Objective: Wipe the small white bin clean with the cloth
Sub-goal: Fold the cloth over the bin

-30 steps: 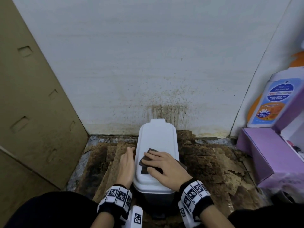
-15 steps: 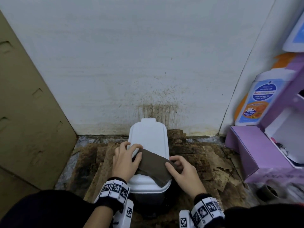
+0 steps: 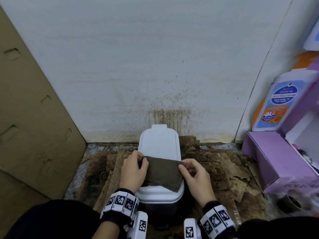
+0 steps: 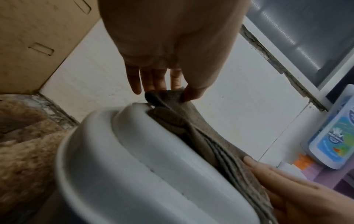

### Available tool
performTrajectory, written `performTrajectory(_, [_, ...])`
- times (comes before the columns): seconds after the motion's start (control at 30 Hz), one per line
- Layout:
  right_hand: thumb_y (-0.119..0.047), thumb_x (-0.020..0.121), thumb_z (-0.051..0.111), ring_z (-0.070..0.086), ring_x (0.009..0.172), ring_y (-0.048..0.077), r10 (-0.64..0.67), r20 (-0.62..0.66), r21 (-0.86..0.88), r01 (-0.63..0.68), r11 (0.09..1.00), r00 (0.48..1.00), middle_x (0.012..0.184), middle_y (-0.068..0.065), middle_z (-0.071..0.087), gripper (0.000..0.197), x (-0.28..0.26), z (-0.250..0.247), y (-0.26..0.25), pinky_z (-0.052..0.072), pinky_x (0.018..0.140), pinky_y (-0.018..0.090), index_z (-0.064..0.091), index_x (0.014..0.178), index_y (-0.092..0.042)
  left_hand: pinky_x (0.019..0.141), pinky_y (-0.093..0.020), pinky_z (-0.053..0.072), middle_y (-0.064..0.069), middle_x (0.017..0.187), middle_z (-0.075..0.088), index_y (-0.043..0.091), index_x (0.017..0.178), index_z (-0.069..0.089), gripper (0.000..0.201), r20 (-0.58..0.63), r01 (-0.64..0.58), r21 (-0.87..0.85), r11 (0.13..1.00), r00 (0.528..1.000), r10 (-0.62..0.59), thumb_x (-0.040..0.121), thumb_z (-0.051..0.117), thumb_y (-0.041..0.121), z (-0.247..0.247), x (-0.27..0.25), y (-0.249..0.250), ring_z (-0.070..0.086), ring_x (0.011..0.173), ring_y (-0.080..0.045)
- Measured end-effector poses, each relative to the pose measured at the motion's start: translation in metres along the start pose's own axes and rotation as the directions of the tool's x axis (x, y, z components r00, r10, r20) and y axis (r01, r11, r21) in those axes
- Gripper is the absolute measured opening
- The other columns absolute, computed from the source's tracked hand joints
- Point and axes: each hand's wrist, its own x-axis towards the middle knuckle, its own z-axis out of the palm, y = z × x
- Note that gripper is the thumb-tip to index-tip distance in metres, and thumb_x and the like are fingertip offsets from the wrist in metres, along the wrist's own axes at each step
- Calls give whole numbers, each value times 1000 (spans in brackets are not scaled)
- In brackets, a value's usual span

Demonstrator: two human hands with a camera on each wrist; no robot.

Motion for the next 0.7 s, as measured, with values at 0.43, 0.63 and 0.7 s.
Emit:
performTrajectory(0.43, [-28,98,59,53,96,6,-93,-15,-102,91,991,996,96,-7,57,3,-4,15,-17,40,78,11,61,98,-26,76,-43,53,0,87,67,27,100,46,5,29,-41,-158,987,999,46,104,45,29,-17,-10,9,65,82,-13])
performTrajectory(0.63, [-28,102,54,63,86,6,-188,-24,35,189,981,982,91,-7,65,3,-3,-14,-44,49,70,21,56,104,-29,68,-50,52,-7,84,64,28,100,45,5,-67,-152,-247,957,988,139,105,44,31,-15,-12,40,64,75,-18])
performTrajectory(0.7, [-29,103,51,63,80,6,-225,-14,8,225,974,974,87,-5,64,4,0,-32,-57,49,63,25,53,106,-27,60,-37,48,-6,80,60,27,99,45,6,-99,-205,-277,939,978,184,105,44,28,-12,-13,57,60,69,-11])
